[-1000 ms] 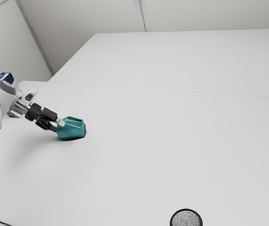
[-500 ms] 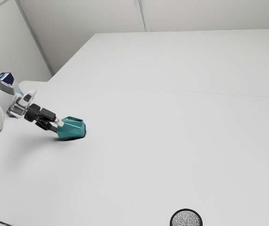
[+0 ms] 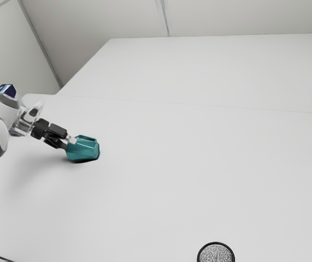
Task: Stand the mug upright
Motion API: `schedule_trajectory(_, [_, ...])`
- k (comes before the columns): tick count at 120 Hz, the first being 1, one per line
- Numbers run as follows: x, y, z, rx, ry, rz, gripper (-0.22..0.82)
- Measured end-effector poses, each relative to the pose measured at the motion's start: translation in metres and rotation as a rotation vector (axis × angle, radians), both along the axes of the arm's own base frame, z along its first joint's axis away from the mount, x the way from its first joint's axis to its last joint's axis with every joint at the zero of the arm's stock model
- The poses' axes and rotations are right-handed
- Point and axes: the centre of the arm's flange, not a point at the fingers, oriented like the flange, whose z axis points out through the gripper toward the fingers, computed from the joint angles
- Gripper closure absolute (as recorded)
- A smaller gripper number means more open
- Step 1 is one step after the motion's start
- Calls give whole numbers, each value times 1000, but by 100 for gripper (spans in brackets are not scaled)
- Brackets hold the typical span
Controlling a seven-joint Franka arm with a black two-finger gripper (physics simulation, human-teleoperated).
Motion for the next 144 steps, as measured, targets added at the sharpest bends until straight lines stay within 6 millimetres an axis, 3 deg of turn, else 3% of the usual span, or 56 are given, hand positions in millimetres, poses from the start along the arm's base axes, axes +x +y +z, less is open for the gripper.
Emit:
schedule_trajectory(56, [-2,-7,-7,-79,-17,18,3])
schedule_trajectory(144, [-4,-11,-9,-116,-34,25,54])
